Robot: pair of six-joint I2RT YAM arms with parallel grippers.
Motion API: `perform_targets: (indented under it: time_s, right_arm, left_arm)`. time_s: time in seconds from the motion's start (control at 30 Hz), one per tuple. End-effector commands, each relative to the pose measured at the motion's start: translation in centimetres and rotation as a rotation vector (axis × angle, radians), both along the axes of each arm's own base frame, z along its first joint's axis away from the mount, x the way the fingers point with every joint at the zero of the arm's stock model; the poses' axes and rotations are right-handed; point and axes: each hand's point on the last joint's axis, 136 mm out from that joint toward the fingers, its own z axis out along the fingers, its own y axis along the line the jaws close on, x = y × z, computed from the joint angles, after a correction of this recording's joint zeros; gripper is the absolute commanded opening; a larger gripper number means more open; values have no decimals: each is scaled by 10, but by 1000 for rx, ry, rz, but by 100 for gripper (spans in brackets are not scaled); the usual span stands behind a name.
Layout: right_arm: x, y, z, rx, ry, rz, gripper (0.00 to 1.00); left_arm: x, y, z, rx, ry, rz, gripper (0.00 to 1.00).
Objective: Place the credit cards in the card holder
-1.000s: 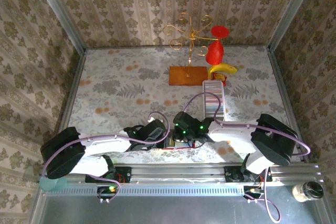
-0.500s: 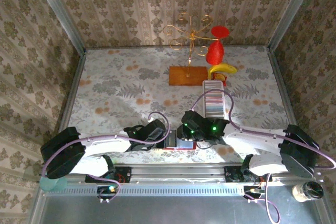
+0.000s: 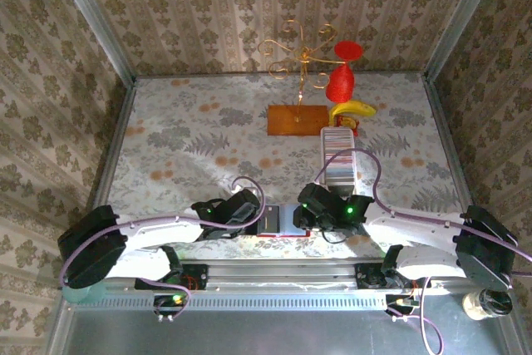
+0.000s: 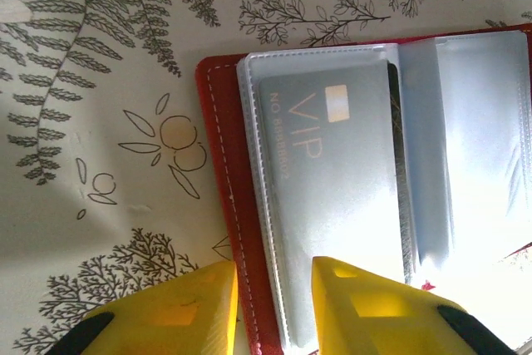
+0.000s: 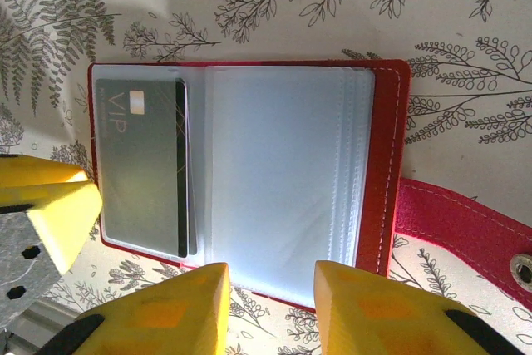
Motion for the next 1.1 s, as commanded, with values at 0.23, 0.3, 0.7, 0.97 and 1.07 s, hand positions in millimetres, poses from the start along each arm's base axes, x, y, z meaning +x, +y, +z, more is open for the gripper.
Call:
perform_targets:
  time_s: [0.23, 0.3, 0.7, 0.97, 1.07]
  right_arm:
    - [9, 4, -9, -8, -3, -34, 35]
    - [9, 6, -11, -6, 5, -29, 35]
    - [9, 16, -18, 1, 30, -17, 39]
    - [5, 13, -32, -34, 71, -15, 41]
    - [3, 14, -39, -42, 91, -14, 43]
  left_arm:
    - [-3, 11, -11, 39, 20, 15, 25]
    - [-4, 10, -12, 39, 25, 14, 25]
    - [-6, 11, -16, 50, 37, 11, 24]
    - [-6, 11, -17, 52, 41, 13, 23]
    - [-6, 11, -17, 51, 42, 11, 23]
